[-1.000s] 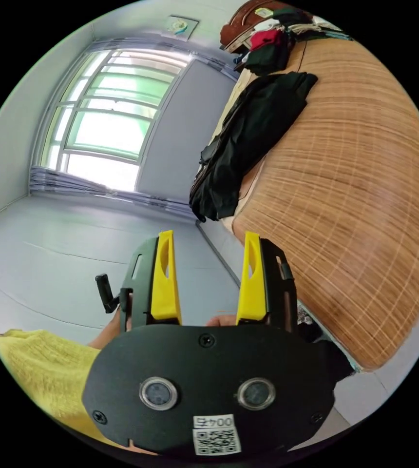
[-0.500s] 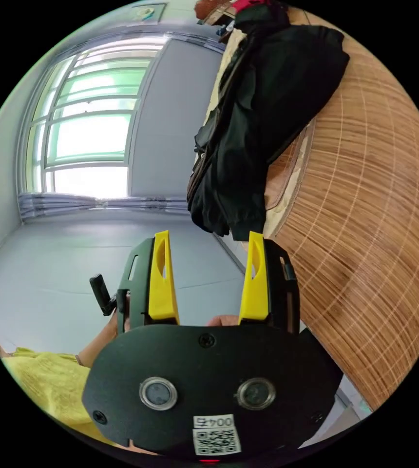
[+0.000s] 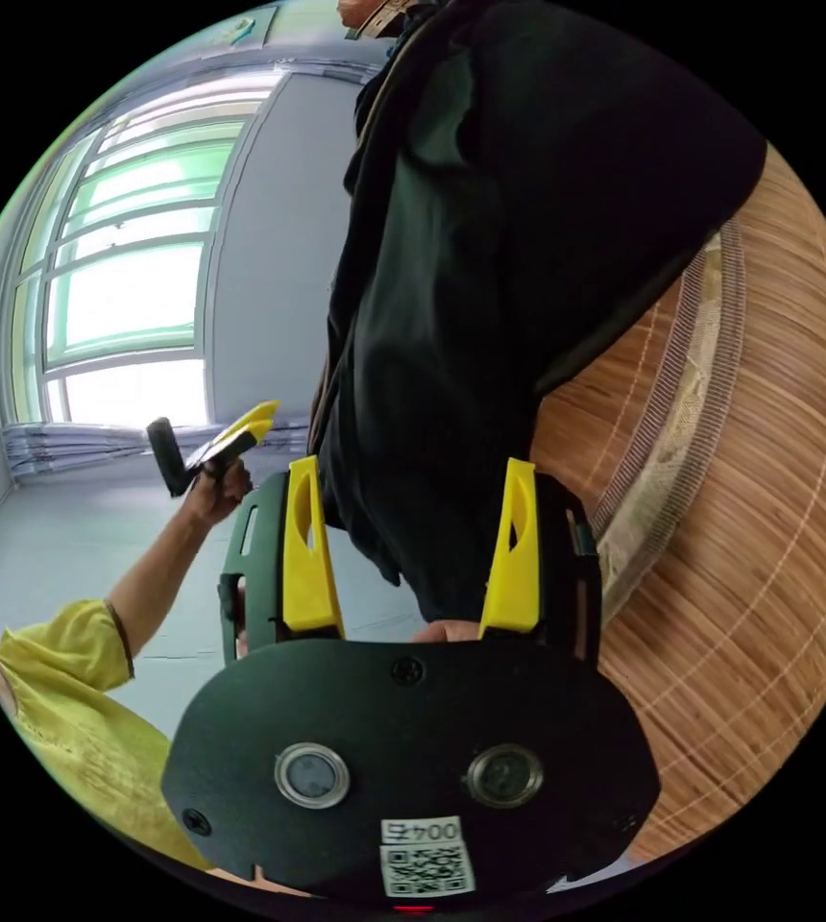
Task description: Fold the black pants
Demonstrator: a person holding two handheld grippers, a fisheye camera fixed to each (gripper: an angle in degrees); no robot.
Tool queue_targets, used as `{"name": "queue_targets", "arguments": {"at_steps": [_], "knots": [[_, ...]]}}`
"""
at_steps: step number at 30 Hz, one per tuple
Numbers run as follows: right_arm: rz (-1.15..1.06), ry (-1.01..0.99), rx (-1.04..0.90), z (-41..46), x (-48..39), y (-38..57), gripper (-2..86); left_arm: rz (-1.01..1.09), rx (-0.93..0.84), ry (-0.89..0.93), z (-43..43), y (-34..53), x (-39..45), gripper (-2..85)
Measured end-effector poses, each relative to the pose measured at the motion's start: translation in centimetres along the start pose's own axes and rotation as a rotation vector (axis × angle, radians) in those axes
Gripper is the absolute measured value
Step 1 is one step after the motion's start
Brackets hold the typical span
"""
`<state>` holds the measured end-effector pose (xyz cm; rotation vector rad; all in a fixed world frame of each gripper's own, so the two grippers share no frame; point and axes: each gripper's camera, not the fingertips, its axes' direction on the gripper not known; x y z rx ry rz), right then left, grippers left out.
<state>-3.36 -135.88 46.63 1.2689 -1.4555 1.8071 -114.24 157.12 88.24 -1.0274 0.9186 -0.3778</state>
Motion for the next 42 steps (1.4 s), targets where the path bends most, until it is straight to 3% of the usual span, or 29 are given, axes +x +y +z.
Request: {"name": "queue_targets", "arguments": {"at_steps": [7, 13, 20, 25, 29, 35, 42], "knots": [[0.047, -0.093, 0.131, -0.3, 3.4, 1.2, 23.0, 0.19, -0.138, 0.145, 5.5, -10.7, -8.2, 23.4], [0.029, -0.149, 0.147, -0.3, 4.0, 0.6, 22.3, 0.187, -0.241, 0.355, 8.5, -14.6, -10.6, 22.4], [0.157, -0.295, 0.158, -0.5, 6.5, 0.2, 15.6, 0.176, -0.278, 0.318, 6.6, -16.3, -9.2, 17.2], [0.118, -0.482, 0.058, -3.6, 7.0, 0.9, 12.6, 0.188, -0.282, 0.252, 4.0, -17.0, -4.2, 9.0], [0.067, -0.512, -0.012, -6.5, 6.9, 1.9, 11.7, 0.187, -0.304, 0.267, 3.4, -17.4, -0.2, 8.0], [0.047, -0.464, -0.068, -14.7, 8.3, 7.0, 12.2, 0.143, -0.268, 0.423, 2.7, -16.5, 8.1, 7.5], [0.124, -0.322, 0.014, -28.4, 13.5, 16.8, 12.1, 0.14, -0.273, 0.549, 3.6, -15.9, 23.4, 7.3]]}}
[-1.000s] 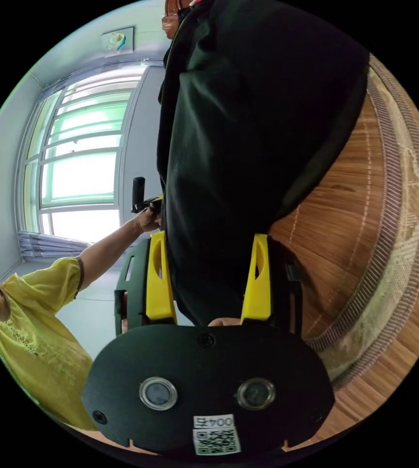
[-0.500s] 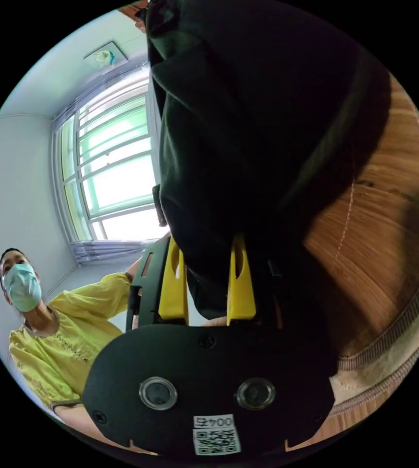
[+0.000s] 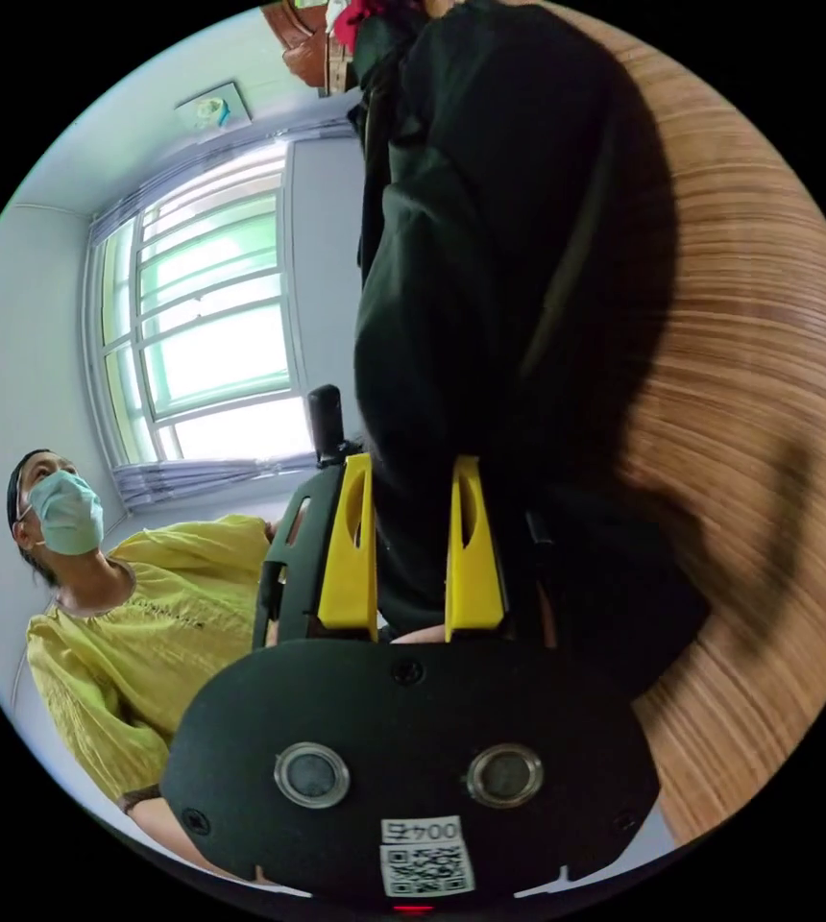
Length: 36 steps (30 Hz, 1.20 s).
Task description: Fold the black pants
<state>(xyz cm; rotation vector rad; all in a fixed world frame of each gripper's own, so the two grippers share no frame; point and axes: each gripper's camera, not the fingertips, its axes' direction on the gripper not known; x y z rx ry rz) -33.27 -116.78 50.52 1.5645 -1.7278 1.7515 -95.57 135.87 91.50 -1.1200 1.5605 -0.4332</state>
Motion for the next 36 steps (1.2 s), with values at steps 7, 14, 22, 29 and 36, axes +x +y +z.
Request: {"name": "queue_targets", "arguments": {"at_steps": [7, 14, 22, 29, 36], "knots": [[0.136, 0.198, 0.257, -5.9, 5.3, 6.2, 17.1, 0.028, -0.041, -0.099, 3.7, -1.8, 5.4, 9.7], [0.091, 0.352, 0.273, -3.6, 4.9, 8.4, 18.9, 0.058, 0.177, -0.497, -8.2, 3.8, -1.2, 21.4], [0.122, 0.633, 0.561, -1.2, 2.9, 14.1, 14.3, 0.195, -0.315, -0.817, -1.8, 0.1, -12.1, 22.2], [-0.085, 0.402, 0.47, 6.1, -0.9, 13.3, 16.9, 0.2, -0.12, -0.647, -7.6, 0.7, -9.5, 2.4], [-0.085, 0.164, 0.235, 15.8, 0.3, 5.1, 24.3, 0.291, 0.086, -0.439, -11.0, 6.2, -0.4, 2.7]]}}
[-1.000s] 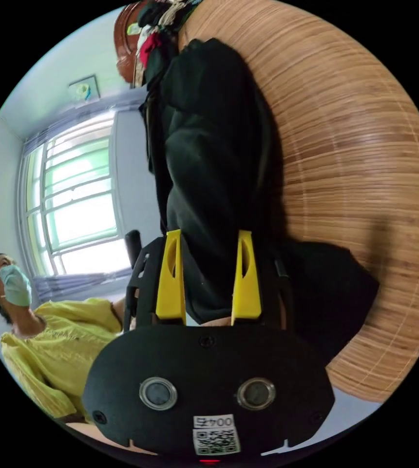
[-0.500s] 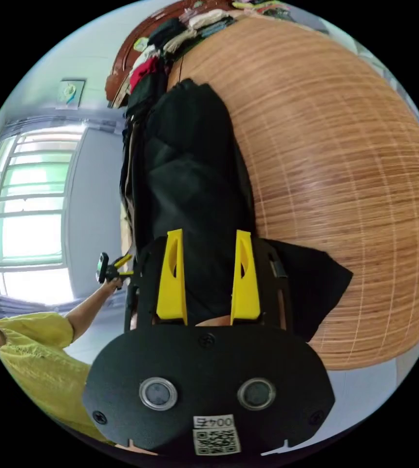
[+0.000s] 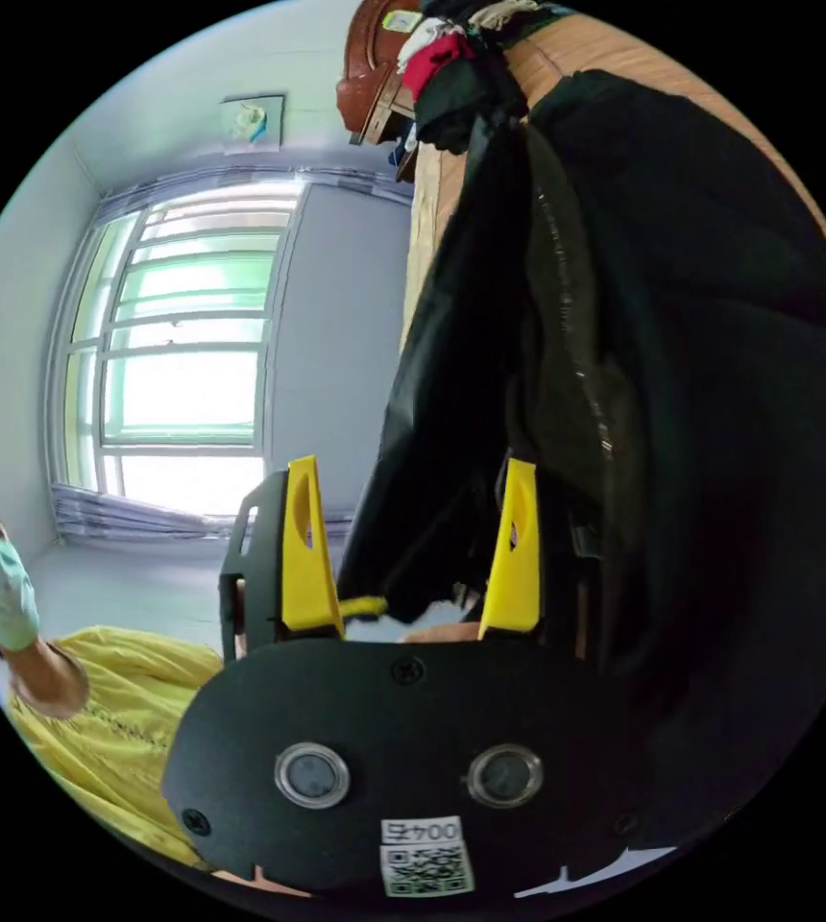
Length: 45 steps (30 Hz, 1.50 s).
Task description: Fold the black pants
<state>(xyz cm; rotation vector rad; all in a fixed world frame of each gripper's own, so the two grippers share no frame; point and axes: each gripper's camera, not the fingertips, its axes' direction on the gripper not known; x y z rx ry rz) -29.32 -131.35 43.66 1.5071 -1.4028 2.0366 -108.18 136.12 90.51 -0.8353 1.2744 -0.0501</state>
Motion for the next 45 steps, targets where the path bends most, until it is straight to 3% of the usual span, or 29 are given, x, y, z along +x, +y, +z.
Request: {"name": "queue_targets", "arguments": {"at_steps": [3, 4, 5, 7, 11, 13, 18, 24, 30, 37, 45], "knots": [[0.056, -0.013, -0.053, 2.5, 0.6, -2.0, 20.0, -0.009, 0.047, 0.12, 0.5, 0.4, 2.5, 2.9], [0.07, 0.039, -0.106, 3.4, 0.9, -2.5, 7.9, -0.003, 0.052, 0.172, 1.0, 0.5, 3.4, 3.0], [0.074, 0.056, -0.142, 3.9, 1.1, -2.6, 1.9, 0.005, 0.055, 0.206, 1.2, 0.6, 3.8, 3.1], [0.015, 0.178, -0.241, 4.6, 0.8, -1.6, 0.4, 0.0, 0.046, 0.277, 2.4, 0.7, 4.9, 3.3], [-0.055, 0.025, -0.193, 0.7, 0.8, 3.1, -0.4, -0.089, 0.029, 0.389, 3.2, 2.0, 2.6, 4.7], [-0.073, -0.094, -0.106, -3.8, 1.0, 7.2, -0.5, -0.193, 0.106, 0.539, 2.3, 3.3, -1.3, 7.3], [0.067, -0.092, -0.023, -10.6, 4.0, 17.0, -0.3, -0.532, 0.263, 0.871, 3.4, 5.4, -10.8, 14.4], [0.196, -0.136, 0.108, -14.9, 6.3, 29.0, -0.2, -0.644, 0.126, 0.841, 8.6, 2.2, -15.0, 21.9], [0.214, -0.095, 0.194, -15.6, 4.4, 35.8, -0.2, -0.924, 0.024, 1.033, 16.4, 1.7, -15.9, 24.5], [0.151, -0.025, 0.256, -14.3, -0.3, 39.5, -0.1, -1.02, -0.044, 0.857, 18.1, 3.6, -17.8, 25.2], [0.058, -0.044, 0.251, -13.0, -3.7, 40.0, 0.0, -1.003, -0.088, 1.184, 22.1, 5.4, -13.2, 23.7]]}}
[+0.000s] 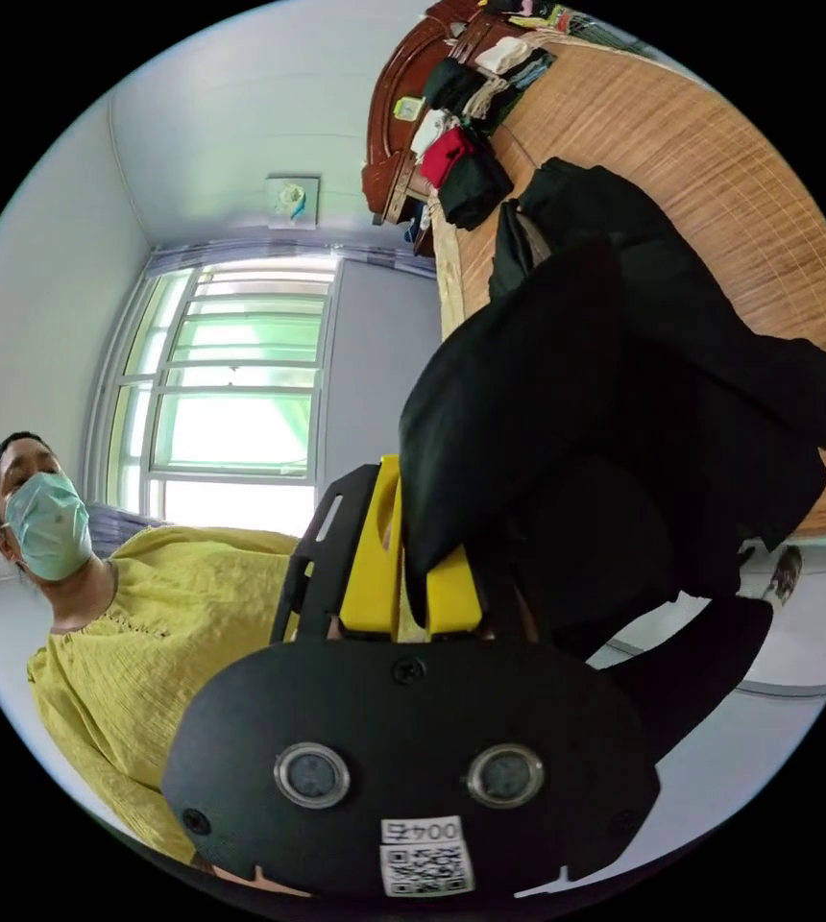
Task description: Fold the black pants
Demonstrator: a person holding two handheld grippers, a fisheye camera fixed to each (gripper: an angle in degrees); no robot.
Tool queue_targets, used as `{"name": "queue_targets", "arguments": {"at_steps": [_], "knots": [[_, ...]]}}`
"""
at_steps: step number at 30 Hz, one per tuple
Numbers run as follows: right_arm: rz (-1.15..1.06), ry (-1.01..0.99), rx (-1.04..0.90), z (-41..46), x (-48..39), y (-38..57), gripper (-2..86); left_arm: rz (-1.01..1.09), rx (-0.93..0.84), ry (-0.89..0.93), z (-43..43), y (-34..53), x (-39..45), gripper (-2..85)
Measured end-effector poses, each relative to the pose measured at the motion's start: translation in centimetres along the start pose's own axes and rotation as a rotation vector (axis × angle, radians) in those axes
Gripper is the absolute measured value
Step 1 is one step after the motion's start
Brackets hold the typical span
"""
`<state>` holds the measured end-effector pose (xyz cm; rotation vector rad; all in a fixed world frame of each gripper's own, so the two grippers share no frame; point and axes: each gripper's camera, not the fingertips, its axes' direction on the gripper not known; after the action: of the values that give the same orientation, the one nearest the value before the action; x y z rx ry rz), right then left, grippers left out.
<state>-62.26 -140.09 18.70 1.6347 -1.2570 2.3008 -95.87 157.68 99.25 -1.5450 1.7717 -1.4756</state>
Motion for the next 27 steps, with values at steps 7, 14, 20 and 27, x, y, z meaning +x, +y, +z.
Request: {"name": "queue_targets", "arguments": {"at_steps": [7, 14, 20, 27], "knots": [[-0.159, -0.064, -0.045, 0.6, -2.6, 0.3, 0.4, 0.197, 0.167, 0.047, 1.3, 4.0, 1.0, 3.7], [-0.099, -0.094, -0.01, -2.6, 2.0, -0.5, 3.8, 0.599, 0.386, 0.38, 3.8, 11.7, 9.2, 2.6], [0.113, 0.031, -0.006, -5.0, 9.5, 0.8, 16.5, 0.835, 0.404, 0.336, 13.0, 19.4, 14.9, 2.3], [0.118, 0.277, 0.013, -11.0, 11.4, -0.5, 16.9, 0.925, 0.436, -0.012, 24.1, 26.1, 17.3, 2.5]]}}
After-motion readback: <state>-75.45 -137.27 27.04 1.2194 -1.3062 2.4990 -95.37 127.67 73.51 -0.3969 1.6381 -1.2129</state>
